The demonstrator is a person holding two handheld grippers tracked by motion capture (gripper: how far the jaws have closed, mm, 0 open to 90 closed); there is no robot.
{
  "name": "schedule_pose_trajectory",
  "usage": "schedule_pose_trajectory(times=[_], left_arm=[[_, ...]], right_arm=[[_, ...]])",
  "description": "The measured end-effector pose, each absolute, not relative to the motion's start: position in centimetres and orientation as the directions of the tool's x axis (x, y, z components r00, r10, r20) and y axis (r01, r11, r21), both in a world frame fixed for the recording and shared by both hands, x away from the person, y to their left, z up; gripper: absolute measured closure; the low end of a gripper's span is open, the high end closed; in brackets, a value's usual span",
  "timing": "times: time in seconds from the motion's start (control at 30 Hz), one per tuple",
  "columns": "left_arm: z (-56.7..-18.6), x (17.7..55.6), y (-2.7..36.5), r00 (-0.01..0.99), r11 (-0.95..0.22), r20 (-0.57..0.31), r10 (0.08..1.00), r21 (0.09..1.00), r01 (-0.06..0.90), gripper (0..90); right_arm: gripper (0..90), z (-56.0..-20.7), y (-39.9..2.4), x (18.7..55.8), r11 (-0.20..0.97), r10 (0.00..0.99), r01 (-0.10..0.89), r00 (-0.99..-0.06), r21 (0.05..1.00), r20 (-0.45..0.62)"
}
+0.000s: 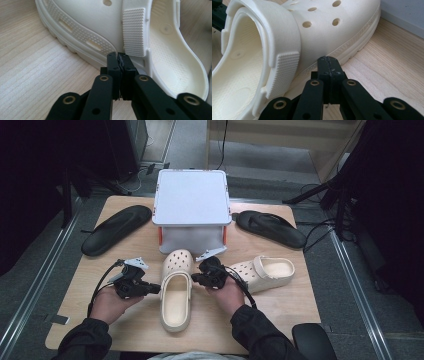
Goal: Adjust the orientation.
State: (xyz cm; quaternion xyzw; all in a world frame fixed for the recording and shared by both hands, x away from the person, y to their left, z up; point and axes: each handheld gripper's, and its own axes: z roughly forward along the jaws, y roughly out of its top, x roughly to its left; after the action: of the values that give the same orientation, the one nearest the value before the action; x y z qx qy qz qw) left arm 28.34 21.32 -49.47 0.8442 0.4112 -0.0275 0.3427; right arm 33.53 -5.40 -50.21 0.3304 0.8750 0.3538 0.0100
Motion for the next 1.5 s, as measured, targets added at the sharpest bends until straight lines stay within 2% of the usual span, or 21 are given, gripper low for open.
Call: schedule_pose_trajectory(times=[0.1,0.2,0.33,0.47,0.7,0.9,1.5], left_arm=[[-49.0,28.2,22.2,0.638,-0.378,-0.36,0.681,0.574,0.726,82.1],[-48.5,28.0,22.6,0.621,-0.347,-0.38,0.686,0.579,0.738,70.4],[-47.8,27.8,22.9,0.604,-0.319,-0.373,0.704,0.594,0.738,54.9],[-47.6,27.6,23.0,0.61,-0.316,-0.345,0.713,0.619,0.719,44.9],[-47.9,28.0,23.2,0.6,-0.309,-0.347,0.72,0.614,0.726,42.7],[-48.1,28.4,23.2,0.611,-0.318,-0.345,0.712,0.618,0.719,40.9],[-48.1,29.8,23.3,0.628,-0.339,-0.333,0.703,0.62,0.708,38.0]], right_arm=[[89.3,-49.8,-5.9,33.6,0.523,0.577,0.565,-0.786,0.639,0.223],[79.3,-49.2,-6.2,33.6,0.519,0.554,0.558,-0.797,0.648,0.242],[71.4,-48.2,-6.8,33.5,0.532,0.528,0.525,-0.819,0.664,0.226],[66.2,-47.4,-7.9,33.4,0.525,0.513,0.506,-0.83,0.684,0.219],[63.4,-46.9,-9.7,33.9,0.495,0.499,0.509,-0.83,0.704,0.249],[60.8,-46.9,-10.3,33.5,0.526,0.485,0.467,-0.851,0.71,0.2],[56.1,-45.7,-14.3,32.4,0.512,0.519,0.475,-0.835,0.716,0.183]])
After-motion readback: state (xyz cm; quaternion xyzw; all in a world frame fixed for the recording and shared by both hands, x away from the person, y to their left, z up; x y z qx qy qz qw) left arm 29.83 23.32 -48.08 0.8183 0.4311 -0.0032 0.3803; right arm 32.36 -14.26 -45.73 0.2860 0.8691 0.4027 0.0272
